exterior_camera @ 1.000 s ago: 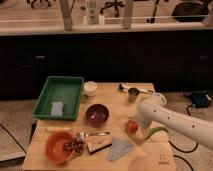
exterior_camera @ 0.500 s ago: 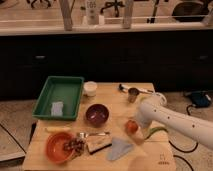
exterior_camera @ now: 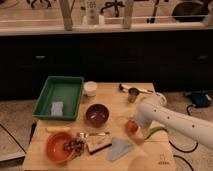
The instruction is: Place apple in paper cup
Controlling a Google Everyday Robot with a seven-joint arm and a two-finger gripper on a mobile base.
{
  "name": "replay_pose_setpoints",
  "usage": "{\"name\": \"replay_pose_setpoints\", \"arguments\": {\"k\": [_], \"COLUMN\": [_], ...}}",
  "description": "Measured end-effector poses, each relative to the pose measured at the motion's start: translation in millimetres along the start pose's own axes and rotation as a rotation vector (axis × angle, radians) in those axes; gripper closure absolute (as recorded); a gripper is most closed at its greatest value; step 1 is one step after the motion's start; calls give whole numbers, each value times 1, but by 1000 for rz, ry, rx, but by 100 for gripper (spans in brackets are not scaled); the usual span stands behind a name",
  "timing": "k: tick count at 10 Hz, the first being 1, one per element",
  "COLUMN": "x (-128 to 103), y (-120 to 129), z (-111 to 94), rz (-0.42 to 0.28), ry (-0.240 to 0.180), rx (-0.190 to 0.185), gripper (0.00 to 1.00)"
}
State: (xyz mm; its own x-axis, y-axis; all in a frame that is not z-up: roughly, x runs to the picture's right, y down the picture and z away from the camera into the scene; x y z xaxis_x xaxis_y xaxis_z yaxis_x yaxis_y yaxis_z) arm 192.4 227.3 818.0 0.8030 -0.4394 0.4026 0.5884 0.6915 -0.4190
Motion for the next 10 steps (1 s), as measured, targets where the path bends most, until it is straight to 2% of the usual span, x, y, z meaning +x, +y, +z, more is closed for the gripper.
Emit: {"name": "replay_pose_setpoints", "arguments": {"k": [10], "x": [-2], "y": [0], "z": [0], "rz": [-35], "ry": [-9], "rx": [-4], "gripper": [20]}}
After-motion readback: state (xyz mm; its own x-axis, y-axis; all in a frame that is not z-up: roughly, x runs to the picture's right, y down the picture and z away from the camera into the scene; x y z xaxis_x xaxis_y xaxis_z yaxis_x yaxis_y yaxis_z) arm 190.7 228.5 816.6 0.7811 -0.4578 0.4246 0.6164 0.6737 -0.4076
